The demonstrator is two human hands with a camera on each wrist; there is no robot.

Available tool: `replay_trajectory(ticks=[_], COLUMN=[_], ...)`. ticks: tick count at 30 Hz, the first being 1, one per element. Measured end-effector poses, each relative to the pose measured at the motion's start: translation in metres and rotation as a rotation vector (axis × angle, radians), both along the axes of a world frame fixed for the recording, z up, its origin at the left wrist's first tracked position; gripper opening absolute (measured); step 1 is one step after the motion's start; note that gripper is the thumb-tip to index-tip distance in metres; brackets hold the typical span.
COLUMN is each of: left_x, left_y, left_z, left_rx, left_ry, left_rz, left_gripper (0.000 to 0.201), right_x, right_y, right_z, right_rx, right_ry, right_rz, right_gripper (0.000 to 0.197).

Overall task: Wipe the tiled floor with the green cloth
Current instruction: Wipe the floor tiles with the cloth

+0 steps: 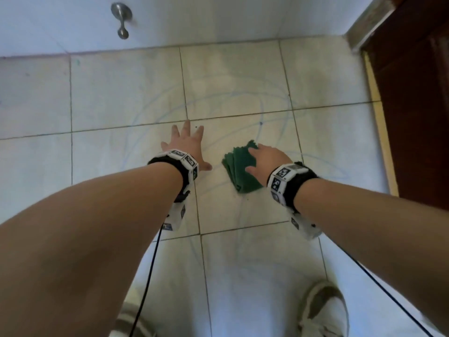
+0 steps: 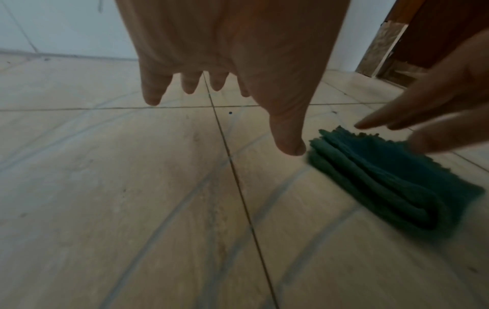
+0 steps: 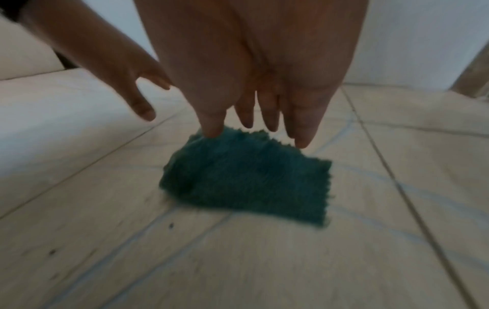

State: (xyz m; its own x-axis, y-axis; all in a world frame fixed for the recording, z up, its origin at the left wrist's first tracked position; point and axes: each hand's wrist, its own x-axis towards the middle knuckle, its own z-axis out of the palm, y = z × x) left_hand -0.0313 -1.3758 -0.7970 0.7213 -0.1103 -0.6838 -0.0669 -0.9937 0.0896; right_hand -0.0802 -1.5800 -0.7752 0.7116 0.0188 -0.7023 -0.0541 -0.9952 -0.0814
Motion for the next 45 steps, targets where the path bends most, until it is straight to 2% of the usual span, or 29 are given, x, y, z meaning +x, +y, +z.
replay_trajectory(ticks=[4, 7, 10, 20, 26, 29, 34, 37, 41, 45], left_x=[0.017, 0.012, 0.009, 0.011, 0.011, 0.011, 0.012, 0.023, 0.043, 0.047], left_y=[0.006, 0.008, 0.01, 0.013, 0.012, 0.011, 0.012, 0.015, 0.028, 0.036], left_z=[-0.012, -0.021, -0.029, -0.034, -0.036, -0.034, -0.028, -0.02, -0.023, -0.034], left_rx=[-0.023, -0.029, -0.036, -0.072, -0.064, -0.068, -0.068, -0.059, 0.033, 0.022], left_ry=[-0.009, 0.033, 0.039, 0.068, 0.089, 0.09, 0.074, 0.019, 0.043, 0.091], left_rz=[-0.012, -0.02, -0.025, -0.004, 0.003, 0.001, -0.013, -0.014, 0.031, 0.086], left_gripper=[0.119, 0.12, 0.122, 0.122, 0.122, 0.121, 0.119, 0.117, 0.138, 0.14], right_x=[-0.019, -0.033, -0.025, 0.085, 0.151, 0.134, 0.033, 0.003, 0.034, 0.104], right_y=[0.013, 0.018, 0.019, 0.025, -0.004, 0.005, 0.045, 0.051, 0.049, 0.059], right_z=[-0.031, -0.038, -0.039, -0.059, -0.058, -0.059, -0.056, -0.056, -0.059, -0.066], right_rx=[-0.029, -0.014, 0.002, 0.046, -0.017, -0.037, 0.035, 0.052, 0.04, 0.022], right_ry=[0.011, -0.023, -0.019, -0.058, -0.123, -0.128, -0.016, 0.025, 0.047, 0.007], right_rz=[-0.064, -0.141, -0.126, 0.007, -0.06, -0.004, 0.163, 0.214, 0.222, 0.181], right_gripper=[0.071, 0.074, 0.077, 0.079, 0.078, 0.078, 0.082, 0.083, 0.083, 0.081])
